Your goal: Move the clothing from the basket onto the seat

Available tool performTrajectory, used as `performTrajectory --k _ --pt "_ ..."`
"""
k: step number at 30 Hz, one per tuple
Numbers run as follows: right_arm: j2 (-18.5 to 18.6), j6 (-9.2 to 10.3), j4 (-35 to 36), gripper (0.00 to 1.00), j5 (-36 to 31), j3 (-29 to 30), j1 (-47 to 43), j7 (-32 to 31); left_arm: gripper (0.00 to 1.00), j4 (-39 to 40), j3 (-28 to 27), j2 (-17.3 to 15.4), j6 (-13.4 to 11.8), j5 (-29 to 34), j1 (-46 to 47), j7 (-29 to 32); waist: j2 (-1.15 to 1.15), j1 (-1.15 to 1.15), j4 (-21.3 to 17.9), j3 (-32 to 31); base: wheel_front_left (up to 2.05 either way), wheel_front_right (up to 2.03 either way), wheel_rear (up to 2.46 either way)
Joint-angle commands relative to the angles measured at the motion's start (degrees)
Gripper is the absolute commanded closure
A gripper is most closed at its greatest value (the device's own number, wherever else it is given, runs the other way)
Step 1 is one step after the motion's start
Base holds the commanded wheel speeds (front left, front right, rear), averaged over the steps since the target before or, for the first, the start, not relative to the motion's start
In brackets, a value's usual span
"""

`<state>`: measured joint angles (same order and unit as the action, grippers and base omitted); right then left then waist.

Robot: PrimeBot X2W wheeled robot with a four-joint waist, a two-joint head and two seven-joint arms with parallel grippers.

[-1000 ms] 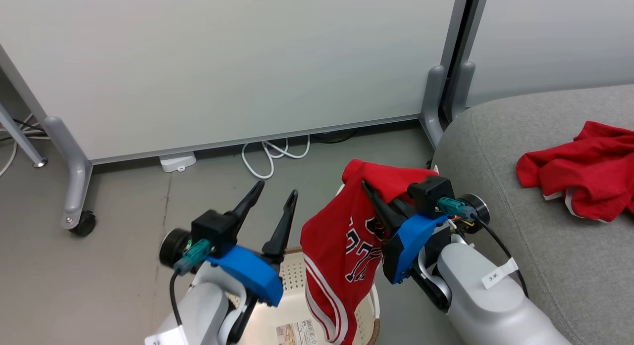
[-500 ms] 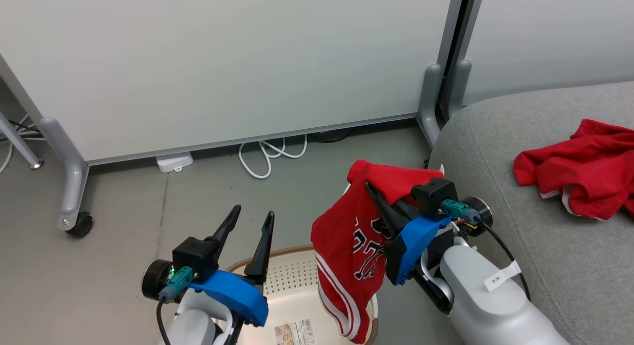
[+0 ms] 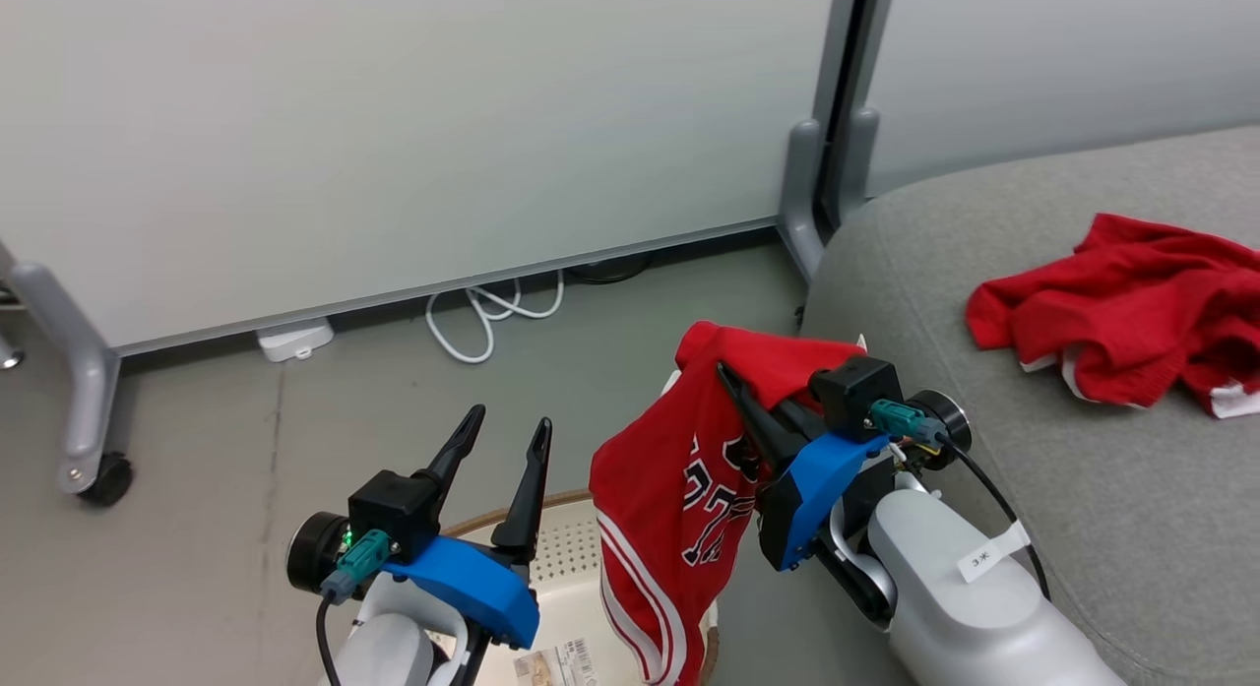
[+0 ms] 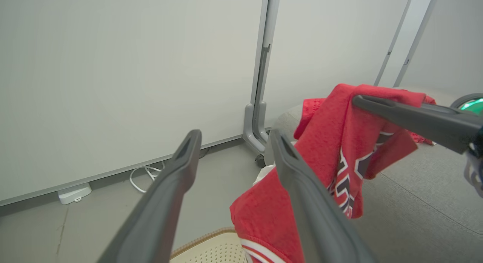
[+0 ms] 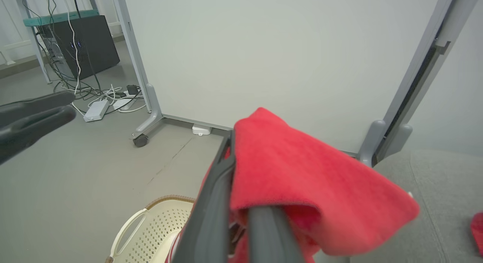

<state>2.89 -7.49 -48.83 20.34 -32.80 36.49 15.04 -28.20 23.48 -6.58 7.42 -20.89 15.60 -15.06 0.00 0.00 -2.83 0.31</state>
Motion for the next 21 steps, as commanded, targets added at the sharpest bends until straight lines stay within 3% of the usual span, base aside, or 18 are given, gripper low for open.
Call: performTrajectory --k 1,21 --pt "0.0 -0.01 0.4 1.0 0.2 -0.1 -0.4 0.2 0.0 0.0 0.0 -0.1 0.1 0.1 -0.3 -0.2 0.0 0.0 -1.5 0.2 0.0 0.0 0.0" --pt "0.0 -0.01 1.2 1.0 -0.6 1.2 -1.3 0.2 0.0 0.3 0.8 -0.2 0.1 0.1 1.2 -0.2 0.0 0.0 -16.8 1.9 0.0 0.0 0.0"
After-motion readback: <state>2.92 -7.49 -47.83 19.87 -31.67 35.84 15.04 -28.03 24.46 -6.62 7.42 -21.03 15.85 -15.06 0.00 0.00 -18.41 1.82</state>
